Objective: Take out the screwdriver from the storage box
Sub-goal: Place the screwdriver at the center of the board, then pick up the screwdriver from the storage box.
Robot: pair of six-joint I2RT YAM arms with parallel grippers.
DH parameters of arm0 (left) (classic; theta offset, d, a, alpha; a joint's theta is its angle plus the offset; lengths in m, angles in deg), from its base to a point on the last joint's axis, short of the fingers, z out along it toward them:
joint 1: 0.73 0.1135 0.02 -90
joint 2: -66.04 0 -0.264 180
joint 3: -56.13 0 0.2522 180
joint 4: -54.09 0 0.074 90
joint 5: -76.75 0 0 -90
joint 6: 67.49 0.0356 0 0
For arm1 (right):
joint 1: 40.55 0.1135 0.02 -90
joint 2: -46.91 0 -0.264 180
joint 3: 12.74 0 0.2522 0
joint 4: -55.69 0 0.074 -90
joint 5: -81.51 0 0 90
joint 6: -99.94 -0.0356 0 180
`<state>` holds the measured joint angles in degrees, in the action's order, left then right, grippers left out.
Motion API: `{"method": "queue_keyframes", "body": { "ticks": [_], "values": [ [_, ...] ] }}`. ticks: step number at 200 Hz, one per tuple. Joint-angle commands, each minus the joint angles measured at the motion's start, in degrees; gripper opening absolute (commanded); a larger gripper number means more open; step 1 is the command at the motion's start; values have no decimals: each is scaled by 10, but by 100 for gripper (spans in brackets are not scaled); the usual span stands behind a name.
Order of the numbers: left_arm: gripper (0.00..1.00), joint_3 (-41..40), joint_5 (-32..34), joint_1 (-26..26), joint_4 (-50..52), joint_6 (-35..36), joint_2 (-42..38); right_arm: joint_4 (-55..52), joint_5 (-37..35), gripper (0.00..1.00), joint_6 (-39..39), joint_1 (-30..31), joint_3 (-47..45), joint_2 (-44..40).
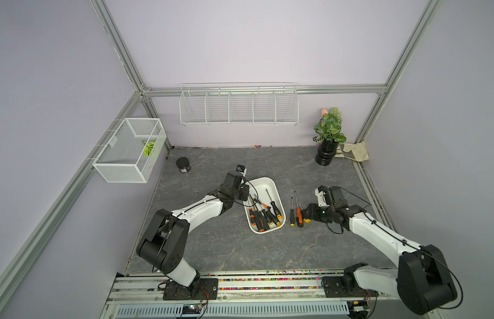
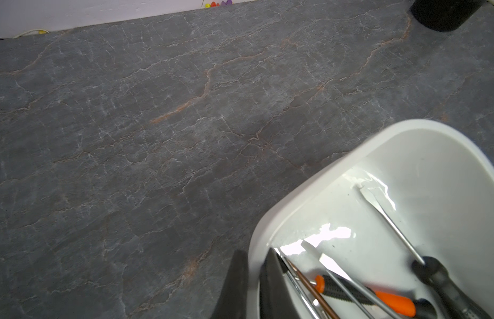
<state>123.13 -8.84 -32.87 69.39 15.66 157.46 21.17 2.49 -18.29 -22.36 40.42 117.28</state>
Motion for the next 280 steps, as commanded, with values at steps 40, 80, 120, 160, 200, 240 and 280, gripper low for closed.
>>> {"method": "queue_keyframes", "body": {
  "ticks": [40, 80, 120, 160, 200, 240, 280],
  "values": [
    [0, 6, -2, 0, -6, 4, 12, -97, -85, 48, 75, 187, 185, 52],
    [0, 7, -4, 1, -4, 3, 10, -100, -99, 46, 96, 244, 238, 139],
    [0, 10, -7, 1, -5, 4, 11, -104, -106, 43, 121, 257, 276, 202],
    [0, 6, -5, 0, -7, 3, 10, -124, -125, 41, 151, 260, 317, 258],
    [0, 5, -6, 0, -8, 3, 8, -147, -167, 40, 168, 260, 345, 307],
    [0, -1, -5, 0, -15, -1, 8, -158, -190, 40, 174, 260, 354, 336],
    [0, -5, -5, 0, -16, -3, 3, -179, -220, 40, 181, 260, 376, 367]
  ]
}}
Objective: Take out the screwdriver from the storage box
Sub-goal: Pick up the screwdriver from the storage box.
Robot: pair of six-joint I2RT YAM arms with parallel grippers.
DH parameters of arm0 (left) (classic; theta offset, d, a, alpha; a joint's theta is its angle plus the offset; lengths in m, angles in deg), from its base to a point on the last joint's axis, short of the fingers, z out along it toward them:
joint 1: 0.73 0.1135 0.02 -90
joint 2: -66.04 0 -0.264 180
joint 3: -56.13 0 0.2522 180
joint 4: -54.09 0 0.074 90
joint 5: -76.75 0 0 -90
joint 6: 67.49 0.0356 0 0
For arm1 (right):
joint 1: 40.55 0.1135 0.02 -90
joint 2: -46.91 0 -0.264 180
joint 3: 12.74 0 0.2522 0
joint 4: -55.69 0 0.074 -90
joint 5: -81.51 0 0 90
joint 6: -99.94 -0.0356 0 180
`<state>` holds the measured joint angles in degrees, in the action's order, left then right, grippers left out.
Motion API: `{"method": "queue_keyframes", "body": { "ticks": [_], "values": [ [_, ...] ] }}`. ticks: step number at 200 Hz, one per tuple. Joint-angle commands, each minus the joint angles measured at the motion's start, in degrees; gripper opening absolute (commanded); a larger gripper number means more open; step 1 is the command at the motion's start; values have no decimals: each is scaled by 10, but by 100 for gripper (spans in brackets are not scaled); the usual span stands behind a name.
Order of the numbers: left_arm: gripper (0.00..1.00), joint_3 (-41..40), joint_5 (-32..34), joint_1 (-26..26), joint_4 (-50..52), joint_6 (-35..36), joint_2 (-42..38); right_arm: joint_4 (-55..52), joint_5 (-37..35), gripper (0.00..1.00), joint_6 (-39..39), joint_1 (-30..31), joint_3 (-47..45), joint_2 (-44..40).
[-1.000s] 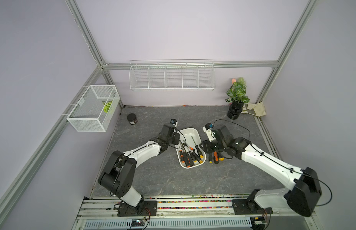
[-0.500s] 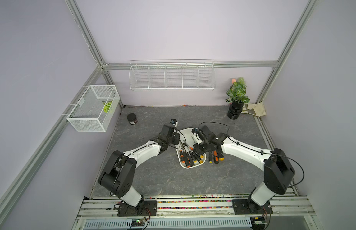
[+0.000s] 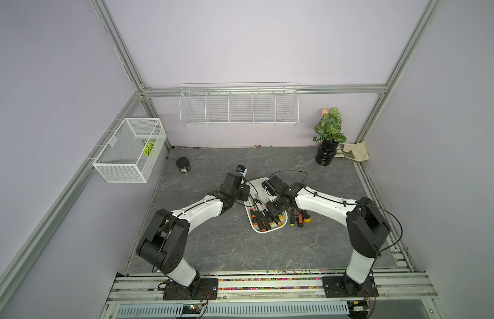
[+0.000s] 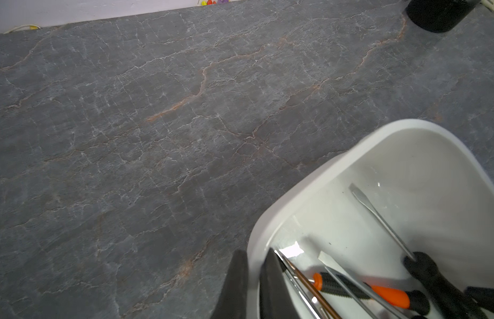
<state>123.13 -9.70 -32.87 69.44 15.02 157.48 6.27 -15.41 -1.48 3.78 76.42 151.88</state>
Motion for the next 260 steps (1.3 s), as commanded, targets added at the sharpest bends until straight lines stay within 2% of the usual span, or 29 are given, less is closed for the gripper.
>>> {"method": "queue_keyframes", "body": {
  "ticks": [1, 34, 60, 127, 205, 260],
  "values": [
    [0, -5, 4, 0, -17, 4, 2, -30, -42, 40, 13, -1, 17, 22],
    [0, -8, 4, 0, -19, 3, -3, -51, -65, 40, 18, -1, 48, 57],
    [0, -11, 5, 0, -19, 3, -6, -47, -44, 38, 20, 1, 58, 71],
    [0, -16, 8, 0, -20, 3, -6, -26, -4, 40, 17, 10, -5, -12],
    [0, -19, 9, 0, -20, 1, -10, -74, -79, 39, 32, 15, 33, 60],
    [0, -19, 8, 0, -24, -1, -9, -74, -85, 39, 39, 12, 51, 109]
  ]
}}
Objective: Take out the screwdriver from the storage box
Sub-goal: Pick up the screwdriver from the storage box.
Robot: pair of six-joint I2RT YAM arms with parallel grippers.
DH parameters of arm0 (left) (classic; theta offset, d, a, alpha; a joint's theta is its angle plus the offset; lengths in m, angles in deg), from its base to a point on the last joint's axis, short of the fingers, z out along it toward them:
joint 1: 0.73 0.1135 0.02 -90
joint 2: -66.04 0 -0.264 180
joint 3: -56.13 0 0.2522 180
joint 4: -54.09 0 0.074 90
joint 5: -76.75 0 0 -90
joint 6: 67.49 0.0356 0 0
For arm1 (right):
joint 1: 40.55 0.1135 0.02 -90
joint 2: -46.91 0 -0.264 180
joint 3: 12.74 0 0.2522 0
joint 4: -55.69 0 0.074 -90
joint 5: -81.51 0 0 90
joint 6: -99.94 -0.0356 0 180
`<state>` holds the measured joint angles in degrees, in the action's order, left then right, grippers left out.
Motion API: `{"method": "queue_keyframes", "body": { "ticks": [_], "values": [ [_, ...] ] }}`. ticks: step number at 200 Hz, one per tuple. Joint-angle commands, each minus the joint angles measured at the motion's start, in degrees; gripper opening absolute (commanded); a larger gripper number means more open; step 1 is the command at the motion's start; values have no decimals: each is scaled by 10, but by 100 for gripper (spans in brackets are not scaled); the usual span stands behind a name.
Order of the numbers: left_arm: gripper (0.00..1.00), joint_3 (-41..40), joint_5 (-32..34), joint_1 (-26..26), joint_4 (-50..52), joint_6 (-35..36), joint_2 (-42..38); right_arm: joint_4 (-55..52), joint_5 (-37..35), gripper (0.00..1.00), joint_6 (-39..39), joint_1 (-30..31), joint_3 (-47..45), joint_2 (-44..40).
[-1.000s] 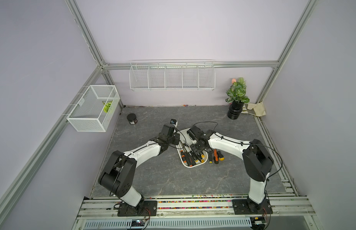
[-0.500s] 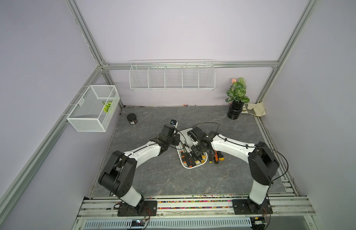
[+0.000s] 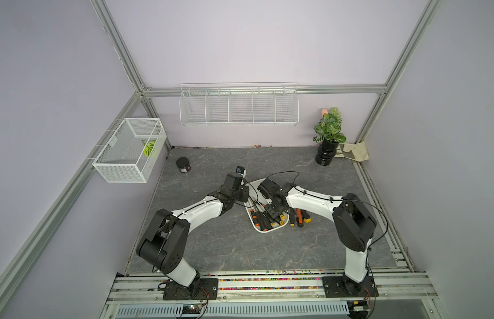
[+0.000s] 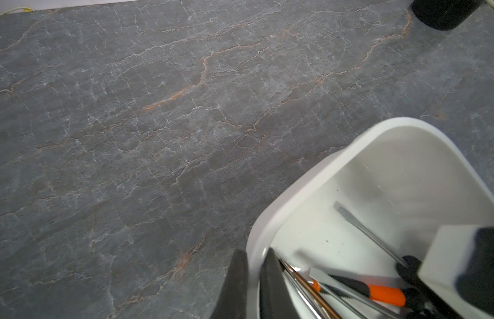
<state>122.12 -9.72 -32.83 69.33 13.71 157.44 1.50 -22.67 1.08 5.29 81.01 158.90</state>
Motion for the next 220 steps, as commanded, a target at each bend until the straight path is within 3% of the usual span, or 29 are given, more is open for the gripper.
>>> {"method": "queue_keyframes", "body": {
  "ticks": [1, 67, 101, 172, 220],
  "values": [
    [0, -9, 8, 0, -22, 12, -8, -26, -13, 39, 14, -3, 6, 39],
    [0, -10, 10, 0, -23, 14, -10, -26, 21, 35, 23, -25, 26, 68],
    [0, -8, 12, 1, -20, 17, -7, -20, 32, 19, 24, -29, 17, 51],
    [0, 1, 15, 0, -15, 20, -4, -15, 44, 0, 24, -29, 2, 4],
    [0, 5, 16, 1, -14, 23, 1, 22, 77, 0, 14, -33, -28, -63]
  ]
}}
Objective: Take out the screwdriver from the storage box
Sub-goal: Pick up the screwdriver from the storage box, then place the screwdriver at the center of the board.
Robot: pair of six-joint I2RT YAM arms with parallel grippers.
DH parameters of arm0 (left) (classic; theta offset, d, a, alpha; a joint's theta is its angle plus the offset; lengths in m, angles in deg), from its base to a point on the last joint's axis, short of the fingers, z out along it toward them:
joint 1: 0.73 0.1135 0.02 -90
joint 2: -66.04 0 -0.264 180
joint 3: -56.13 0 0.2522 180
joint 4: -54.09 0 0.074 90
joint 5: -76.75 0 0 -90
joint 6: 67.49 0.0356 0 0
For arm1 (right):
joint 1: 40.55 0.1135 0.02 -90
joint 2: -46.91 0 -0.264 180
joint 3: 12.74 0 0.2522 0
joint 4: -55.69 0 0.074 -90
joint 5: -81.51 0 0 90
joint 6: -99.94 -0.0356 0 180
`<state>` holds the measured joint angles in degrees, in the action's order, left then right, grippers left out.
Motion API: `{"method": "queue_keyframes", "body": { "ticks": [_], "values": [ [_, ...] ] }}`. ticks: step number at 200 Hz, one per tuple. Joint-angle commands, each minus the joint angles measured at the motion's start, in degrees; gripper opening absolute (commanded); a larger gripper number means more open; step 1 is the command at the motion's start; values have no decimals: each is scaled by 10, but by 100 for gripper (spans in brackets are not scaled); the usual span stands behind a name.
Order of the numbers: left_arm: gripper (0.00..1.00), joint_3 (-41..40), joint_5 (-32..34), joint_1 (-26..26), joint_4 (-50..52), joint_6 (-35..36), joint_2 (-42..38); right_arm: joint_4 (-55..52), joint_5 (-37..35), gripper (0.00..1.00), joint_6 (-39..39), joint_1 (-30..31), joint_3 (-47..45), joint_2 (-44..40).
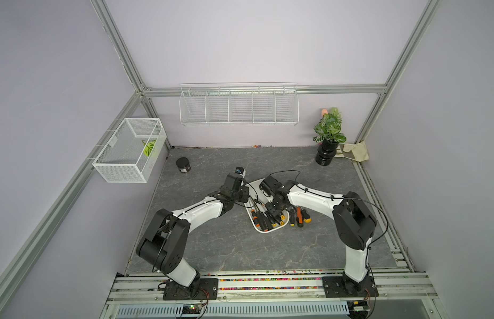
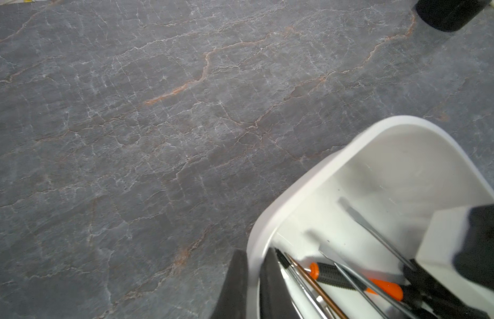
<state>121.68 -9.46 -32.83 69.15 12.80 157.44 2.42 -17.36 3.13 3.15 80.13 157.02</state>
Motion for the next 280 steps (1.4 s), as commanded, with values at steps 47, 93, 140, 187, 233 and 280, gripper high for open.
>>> {"method": "queue_keyframes", "body": {
  "ticks": [47, 93, 140, 187, 233, 280],
  "values": [
    [0, 6, 13, 1, -15, 29, 3, 56, 82, 0, -33, -31, -57, -95],
    [0, 5, 10, 1, -19, 26, 5, 95, 141, 0, -59, -48, -86, -156],
    [0, -1, 11, 1, -25, 24, 5, 117, 213, 0, -87, -73, -109, -228],
    [0, -2, 11, 1, -24, 24, 1, 63, 181, 0, -77, -94, -116, -260],
    [0, -1, 13, 1, -20, 25, 0, 7, 127, 0, -40, -164, -159, -292],
    [0, -2, 14, 1, -21, 27, 0, -9, 126, 0, -11, -256, -201, -298]
  ]
}}
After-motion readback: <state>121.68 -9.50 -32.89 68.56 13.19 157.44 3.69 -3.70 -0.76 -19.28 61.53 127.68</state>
